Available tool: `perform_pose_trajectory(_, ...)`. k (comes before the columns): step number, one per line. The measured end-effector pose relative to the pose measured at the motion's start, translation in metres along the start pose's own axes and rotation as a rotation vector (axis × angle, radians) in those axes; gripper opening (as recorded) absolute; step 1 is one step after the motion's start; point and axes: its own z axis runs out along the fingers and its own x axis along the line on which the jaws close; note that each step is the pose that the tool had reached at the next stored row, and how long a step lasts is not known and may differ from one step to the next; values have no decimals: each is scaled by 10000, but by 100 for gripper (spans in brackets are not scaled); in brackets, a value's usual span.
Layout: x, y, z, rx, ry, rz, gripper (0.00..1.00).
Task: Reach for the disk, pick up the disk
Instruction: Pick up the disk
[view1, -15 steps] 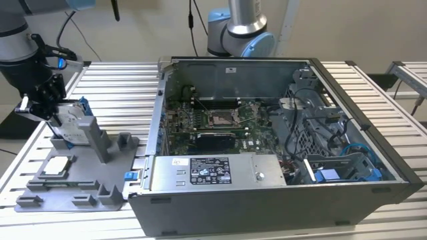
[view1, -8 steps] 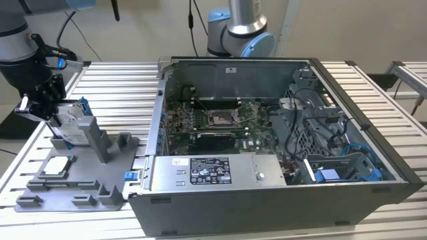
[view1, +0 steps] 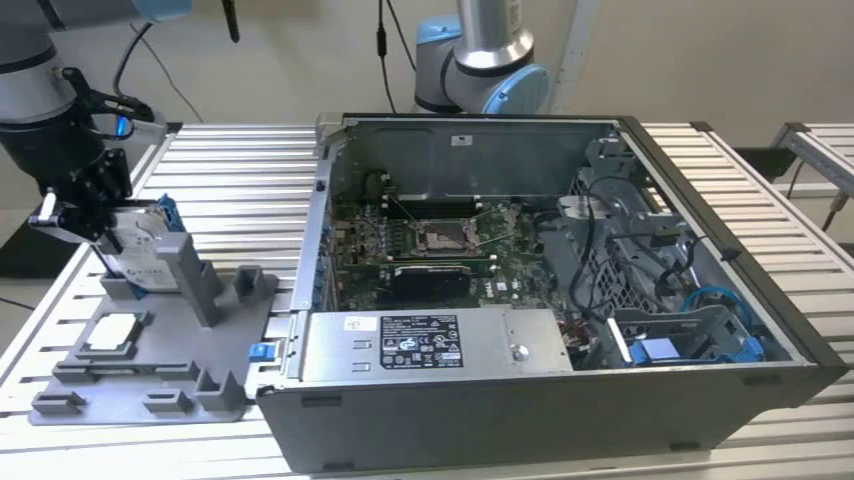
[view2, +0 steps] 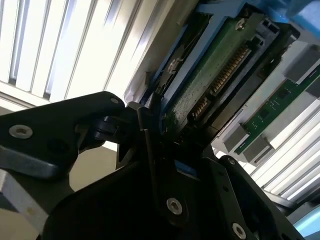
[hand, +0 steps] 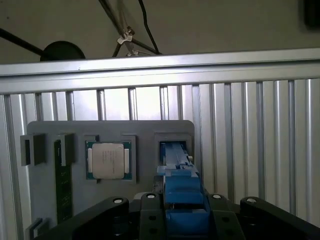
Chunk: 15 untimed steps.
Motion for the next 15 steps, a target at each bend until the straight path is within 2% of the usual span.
perform_pose_trajectory(15,-1,0,-1,-1,-22,0,0)
